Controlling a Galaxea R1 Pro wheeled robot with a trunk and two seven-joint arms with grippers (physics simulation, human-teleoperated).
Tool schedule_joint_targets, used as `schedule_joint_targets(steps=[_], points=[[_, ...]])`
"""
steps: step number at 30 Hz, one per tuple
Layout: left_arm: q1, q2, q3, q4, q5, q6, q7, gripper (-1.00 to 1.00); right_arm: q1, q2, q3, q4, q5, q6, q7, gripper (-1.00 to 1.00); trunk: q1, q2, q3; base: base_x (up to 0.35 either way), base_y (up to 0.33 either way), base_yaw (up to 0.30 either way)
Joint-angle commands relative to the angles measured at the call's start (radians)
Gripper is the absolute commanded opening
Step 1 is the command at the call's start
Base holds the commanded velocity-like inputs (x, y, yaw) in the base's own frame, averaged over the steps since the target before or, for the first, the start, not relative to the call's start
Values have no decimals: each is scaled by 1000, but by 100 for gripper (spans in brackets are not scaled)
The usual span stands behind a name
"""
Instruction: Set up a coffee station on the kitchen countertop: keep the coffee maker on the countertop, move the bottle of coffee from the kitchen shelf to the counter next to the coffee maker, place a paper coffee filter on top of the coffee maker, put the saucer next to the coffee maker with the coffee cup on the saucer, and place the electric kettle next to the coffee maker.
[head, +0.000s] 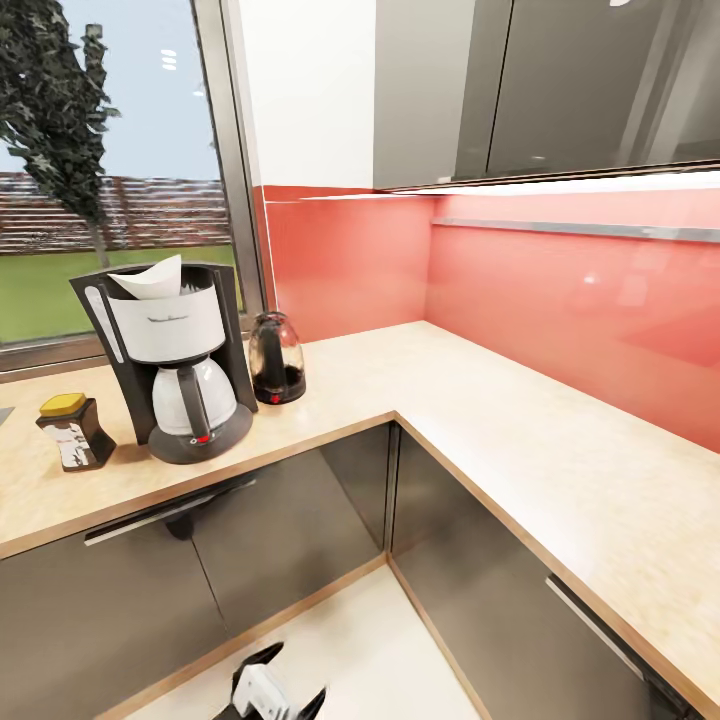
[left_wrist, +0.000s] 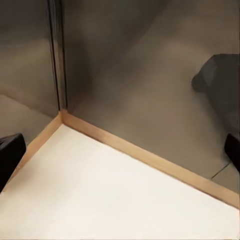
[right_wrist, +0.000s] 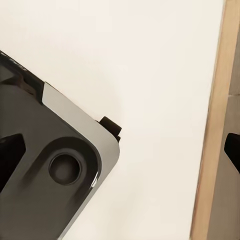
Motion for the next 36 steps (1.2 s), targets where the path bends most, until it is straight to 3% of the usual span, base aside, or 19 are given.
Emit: schedule_joint_targets(steps=[1, 4, 12, 15, 16, 19, 20, 22, 27, 36], points=[[12, 2, -5, 14, 8, -9, 21, 100, 0, 0, -9, -1, 3, -2, 8, 100, 0, -1, -1, 0, 0, 0], [57, -2, -8, 69, 10, -25, 65, 100, 0, 0, -12, 1, 2, -2, 6, 100, 0, -1, -1, 0, 0, 0], [170, -15, -4, 223, 16, -37, 86, 100, 0, -1, -14, 3, 1, -2, 3, 100, 0, -1, -1, 0, 0, 0], [193, -31, 9, 289, 17, -44, 88, 100, 0, -1, -14, 3, 1, -3, 3, 100, 0, -1, -1, 0, 0, 0], [201, -41, 30, 319, 17, -45, 88, 100, 0, -1, -14, 3, 1, -3, 2, 100, 0, -1, -1, 0, 0, 0], [208, -61, 73, 357, 18, -47, 88, 100, 0, -2, -14, 2, 1, -3, 2, 100, 0, -1, -1, 0, 0, 0], [212, -88, 106, 391, 19, -47, 88, 100, 0, -2, -14, 2, 1, -3, 2, 100, 0, -1, -1, 0, 0, 0], [214, -110, 125, 411, 19, -48, 88, 100, 0, -2, -14, 2, 1, -3, 2, 100, 0, -1, -1, 0, 0, 0], [215, -130, 142, 429, 20, -48, 88, 100, 0, -2, -14, 3, 1, -2, 2, 100, 0, -1, -1, 0, 0, 0], [216, -133, 146, 433, 21, -48, 88, 100, 0, -2, -14, 3, 1, -2, 2, 100, 0, -1, -1, 0, 0, 74]])
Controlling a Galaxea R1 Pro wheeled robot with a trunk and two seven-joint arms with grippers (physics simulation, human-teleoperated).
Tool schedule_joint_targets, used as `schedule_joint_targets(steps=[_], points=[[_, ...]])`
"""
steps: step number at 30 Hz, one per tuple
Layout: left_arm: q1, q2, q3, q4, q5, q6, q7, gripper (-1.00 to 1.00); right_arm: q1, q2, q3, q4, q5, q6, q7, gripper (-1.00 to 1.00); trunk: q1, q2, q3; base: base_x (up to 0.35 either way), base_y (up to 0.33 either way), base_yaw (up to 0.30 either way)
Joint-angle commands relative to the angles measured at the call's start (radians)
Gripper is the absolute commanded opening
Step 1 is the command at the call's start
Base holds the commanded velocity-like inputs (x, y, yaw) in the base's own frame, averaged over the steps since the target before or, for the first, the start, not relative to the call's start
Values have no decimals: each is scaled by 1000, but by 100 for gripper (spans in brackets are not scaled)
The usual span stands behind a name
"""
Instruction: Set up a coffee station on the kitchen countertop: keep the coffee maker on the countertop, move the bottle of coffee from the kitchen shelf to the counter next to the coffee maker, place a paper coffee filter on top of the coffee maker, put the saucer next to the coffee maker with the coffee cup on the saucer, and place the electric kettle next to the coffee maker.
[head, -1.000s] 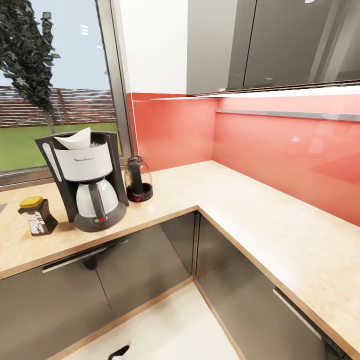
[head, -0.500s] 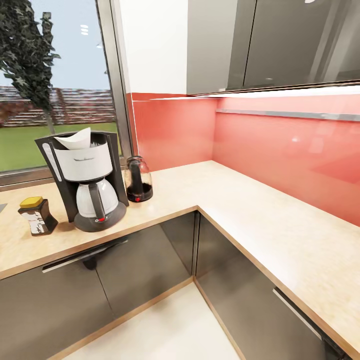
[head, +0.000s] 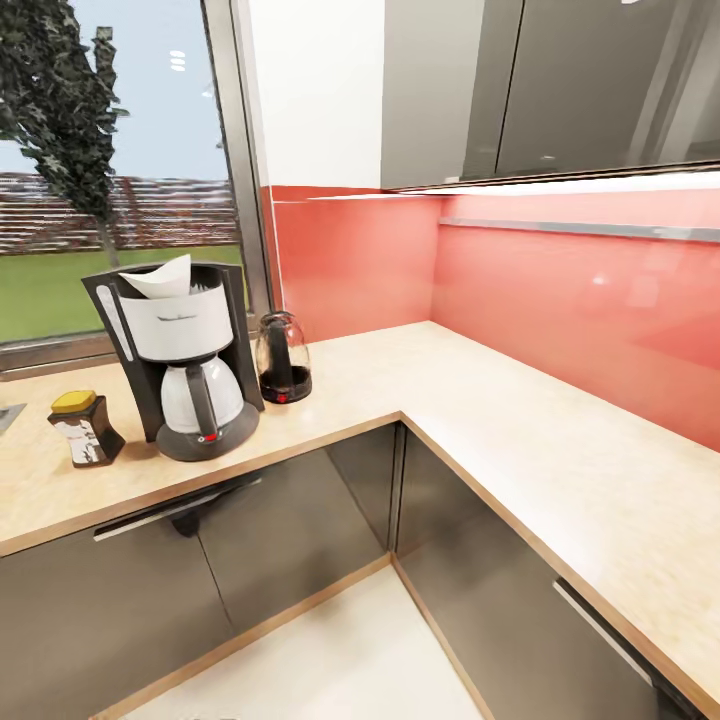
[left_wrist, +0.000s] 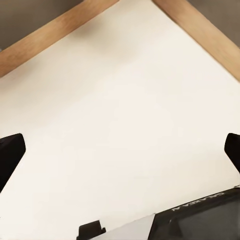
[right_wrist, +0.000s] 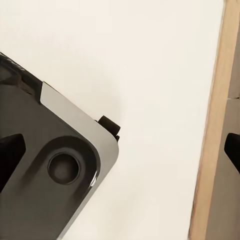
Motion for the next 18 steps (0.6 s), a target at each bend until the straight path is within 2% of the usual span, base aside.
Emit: schedule_joint_targets(steps=[1, 14, 18], points=[[-1, 1, -6, -1, 8, -4, 7, 100, 0, 0, -9, -1, 2, -2, 8, 100, 0, -1, -1, 0, 0, 206], [-1, 1, -7, 1, 8, -4, 7, 100, 0, 0, -9, -2, 3, -2, 7, 100, 0, -1, -1, 0, 0, 234], [-1, -3, -7, 11, 8, -4, 7, 100, 0, -1, -5, -2, 7, -3, 8, 100, 0, -1, -1, -123, 91, 99]])
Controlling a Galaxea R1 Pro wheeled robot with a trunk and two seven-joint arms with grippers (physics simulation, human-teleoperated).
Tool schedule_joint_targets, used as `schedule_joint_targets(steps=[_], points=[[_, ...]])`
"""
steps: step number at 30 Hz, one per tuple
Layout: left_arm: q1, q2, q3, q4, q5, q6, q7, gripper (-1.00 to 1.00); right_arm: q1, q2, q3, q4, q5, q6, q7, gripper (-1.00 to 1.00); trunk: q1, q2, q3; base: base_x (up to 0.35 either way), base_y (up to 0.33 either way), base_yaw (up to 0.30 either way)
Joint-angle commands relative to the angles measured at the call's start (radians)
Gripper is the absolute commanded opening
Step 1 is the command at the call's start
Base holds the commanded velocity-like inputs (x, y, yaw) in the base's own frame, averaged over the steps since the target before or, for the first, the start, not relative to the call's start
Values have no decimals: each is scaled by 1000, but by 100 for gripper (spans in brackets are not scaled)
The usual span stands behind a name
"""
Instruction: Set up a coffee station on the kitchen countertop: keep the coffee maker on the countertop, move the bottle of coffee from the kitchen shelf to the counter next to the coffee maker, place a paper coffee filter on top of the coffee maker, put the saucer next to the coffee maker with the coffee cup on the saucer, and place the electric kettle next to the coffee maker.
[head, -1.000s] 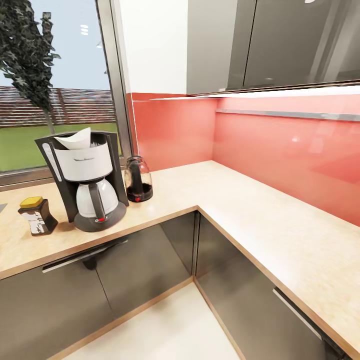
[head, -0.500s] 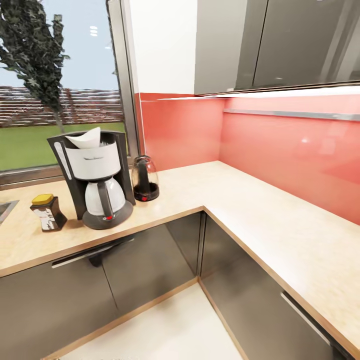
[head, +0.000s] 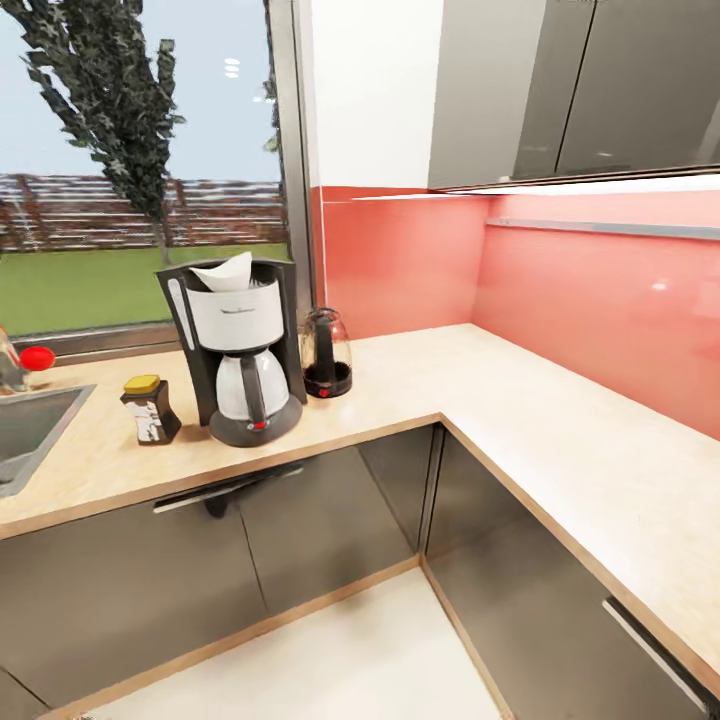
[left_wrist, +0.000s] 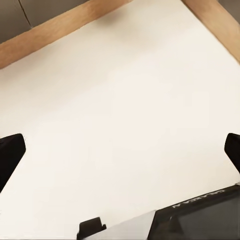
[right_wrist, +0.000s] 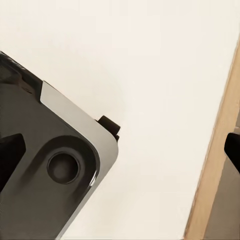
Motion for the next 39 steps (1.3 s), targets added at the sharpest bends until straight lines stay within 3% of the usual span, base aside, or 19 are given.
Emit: schedule_joint_targets(steps=[1, 10, 19, 31, 39], points=[[-1, 1, -6, -1, 8, -5, 7, 100, 0, -1, -8, -1, 2, -2, 9, 100, 0, -1, -1, -228, 165, 26], [-1, -1, -6, 3, 8, -5, 7, 100, 0, 2, -9, 1, 2, 1, 9, 100, 0, -1, -1, -193, 114, 87], [-1, -1, -6, 3, 8, -5, 7, 100, 0, 2, -9, 1, 2, 1, 8, 100, 0, -1, -1, -21, 25, 255], [-1, -1, -6, 4, 8, -5, 7, 100, 0, 2, -8, 1, 4, -1, 9, 100, 0, -1, -1, -17, 237, 164], [-1, -1, -6, 3, 8, -5, 7, 100, 0, 3, -7, 1, 5, -1, 7, 100, 0, -1, -1, -14, 64, 258]])
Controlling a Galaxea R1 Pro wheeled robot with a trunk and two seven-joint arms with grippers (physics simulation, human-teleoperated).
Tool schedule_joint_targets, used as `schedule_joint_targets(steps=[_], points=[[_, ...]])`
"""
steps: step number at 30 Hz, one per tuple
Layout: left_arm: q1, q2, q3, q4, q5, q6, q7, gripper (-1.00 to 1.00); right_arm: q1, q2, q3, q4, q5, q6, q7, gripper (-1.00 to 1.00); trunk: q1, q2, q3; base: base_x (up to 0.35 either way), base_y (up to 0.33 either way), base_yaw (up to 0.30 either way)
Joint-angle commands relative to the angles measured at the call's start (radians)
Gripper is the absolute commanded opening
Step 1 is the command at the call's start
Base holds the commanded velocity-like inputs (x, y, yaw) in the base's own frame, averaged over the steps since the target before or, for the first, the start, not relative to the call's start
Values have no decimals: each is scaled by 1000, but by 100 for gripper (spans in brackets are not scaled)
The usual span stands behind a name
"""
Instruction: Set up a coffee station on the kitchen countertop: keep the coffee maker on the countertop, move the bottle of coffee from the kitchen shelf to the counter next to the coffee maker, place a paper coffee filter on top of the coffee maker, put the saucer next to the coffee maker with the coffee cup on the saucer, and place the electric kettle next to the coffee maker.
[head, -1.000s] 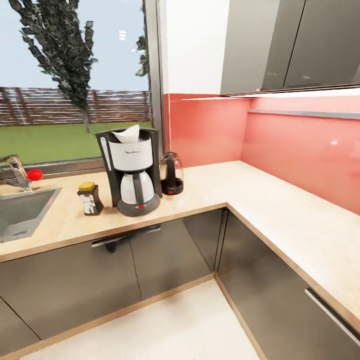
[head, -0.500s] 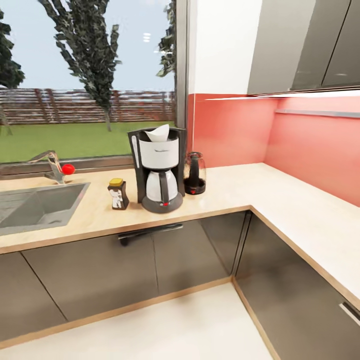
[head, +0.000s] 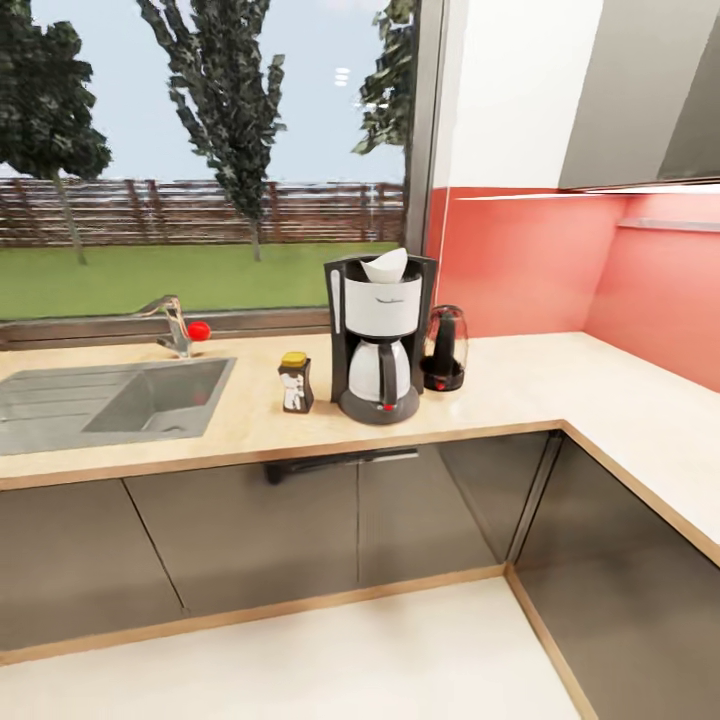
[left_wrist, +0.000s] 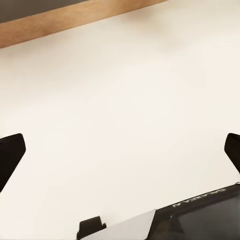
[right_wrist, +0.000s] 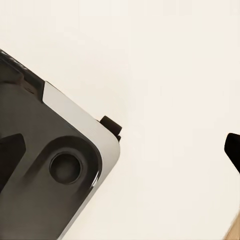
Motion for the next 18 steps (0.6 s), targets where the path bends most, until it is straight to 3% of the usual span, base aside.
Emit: schedule_joint_targets(steps=[1, 18], points=[[-1, 1, -6, -1, 8, -4, 7, 100, 0, 0, -8, -1, 2, -2, 8, 100, 0, -1, -1, -3, 14, 268], [-1, 1, -6, -2, 8, -4, 7, 100, 0, 0, -8, 1, 2, -2, 6, 100, 0, -1, -1, 0, 2, 271]])
